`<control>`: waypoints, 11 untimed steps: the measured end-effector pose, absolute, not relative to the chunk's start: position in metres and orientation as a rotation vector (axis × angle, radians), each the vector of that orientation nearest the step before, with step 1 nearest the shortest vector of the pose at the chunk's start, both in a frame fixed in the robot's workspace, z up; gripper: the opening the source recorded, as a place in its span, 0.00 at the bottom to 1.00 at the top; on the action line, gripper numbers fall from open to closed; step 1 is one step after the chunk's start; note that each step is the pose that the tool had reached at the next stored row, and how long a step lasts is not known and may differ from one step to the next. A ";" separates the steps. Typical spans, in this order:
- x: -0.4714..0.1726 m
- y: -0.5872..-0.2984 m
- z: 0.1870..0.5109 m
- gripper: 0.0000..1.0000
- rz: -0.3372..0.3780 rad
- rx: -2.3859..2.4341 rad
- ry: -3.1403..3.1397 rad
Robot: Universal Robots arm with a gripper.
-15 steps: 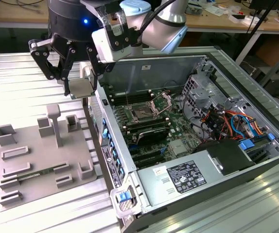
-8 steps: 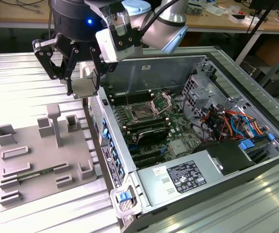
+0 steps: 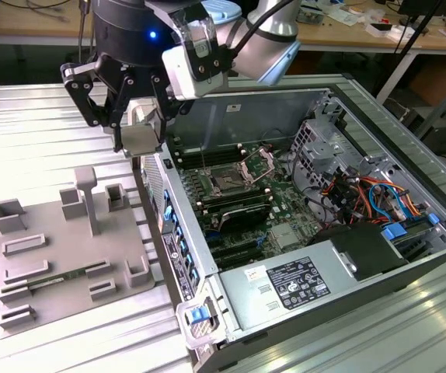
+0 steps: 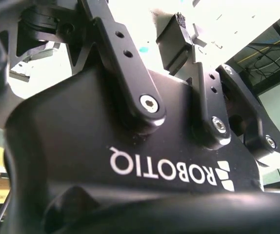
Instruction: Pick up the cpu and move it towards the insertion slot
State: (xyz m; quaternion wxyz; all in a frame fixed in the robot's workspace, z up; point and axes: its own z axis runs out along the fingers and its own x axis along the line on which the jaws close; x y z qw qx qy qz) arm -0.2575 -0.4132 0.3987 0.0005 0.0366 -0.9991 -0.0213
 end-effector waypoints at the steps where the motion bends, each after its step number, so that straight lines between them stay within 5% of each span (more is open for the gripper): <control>1: -0.256 -0.413 0.399 0.55 -0.067 0.115 -3.138; 11: -0.247 -0.413 0.399 0.55 -0.067 0.115 -3.138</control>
